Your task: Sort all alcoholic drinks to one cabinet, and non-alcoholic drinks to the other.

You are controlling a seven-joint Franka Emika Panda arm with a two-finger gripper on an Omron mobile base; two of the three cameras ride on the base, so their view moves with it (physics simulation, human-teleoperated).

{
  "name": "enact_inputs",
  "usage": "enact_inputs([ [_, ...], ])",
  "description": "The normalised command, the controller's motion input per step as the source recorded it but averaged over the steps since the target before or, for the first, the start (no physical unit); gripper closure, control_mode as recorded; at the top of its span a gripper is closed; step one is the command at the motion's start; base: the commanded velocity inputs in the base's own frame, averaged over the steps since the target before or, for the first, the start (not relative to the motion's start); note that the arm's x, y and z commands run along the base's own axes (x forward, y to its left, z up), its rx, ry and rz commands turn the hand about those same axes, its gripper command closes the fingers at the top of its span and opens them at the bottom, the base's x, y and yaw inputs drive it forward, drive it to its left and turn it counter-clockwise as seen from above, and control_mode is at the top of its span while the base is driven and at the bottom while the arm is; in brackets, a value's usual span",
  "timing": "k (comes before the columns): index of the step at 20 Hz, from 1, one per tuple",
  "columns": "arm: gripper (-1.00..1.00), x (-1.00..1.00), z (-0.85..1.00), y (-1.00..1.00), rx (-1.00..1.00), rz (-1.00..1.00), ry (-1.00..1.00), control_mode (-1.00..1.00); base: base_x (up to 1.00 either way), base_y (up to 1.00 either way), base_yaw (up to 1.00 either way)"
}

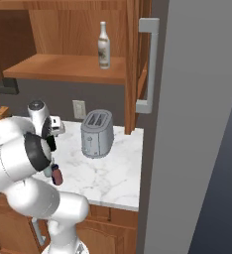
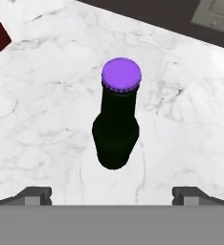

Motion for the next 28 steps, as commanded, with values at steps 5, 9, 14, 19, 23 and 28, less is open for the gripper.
enact_inputs([
  [5, -1.00, 0.38, -0.21, 0.18, 0.00, 0.00, 0.00, -1.00, 0.00, 0.00, 0.00],
  [9, -1.00, 0.33, -0.26, 0.04, 0.00, 0.00, 0.00, -1.00, 0.00, 0.00, 0.00],
  [14, -1.00, 0.23, -0.24, 0.00, 0.00, 0.00, 0.00, -1.00, 0.00, 0.00, 0.00],
  [19, -1.00, 0.19, -0.16, 0.01, 0.00, 0.00, 0.00, -1.00, 0.00, 0.00, 0.00],
  [23, 1.00, 0.19, -0.08, 0.05, 0.00, 0.00, 0.00, -1.00, 0.00, 0.00, 0.00],
  [28, 1.00, 0.20, -0.01, 0.04, 0.00, 0.00, 0.00, -1.00, 0.00, 0.00, 0.00],
])
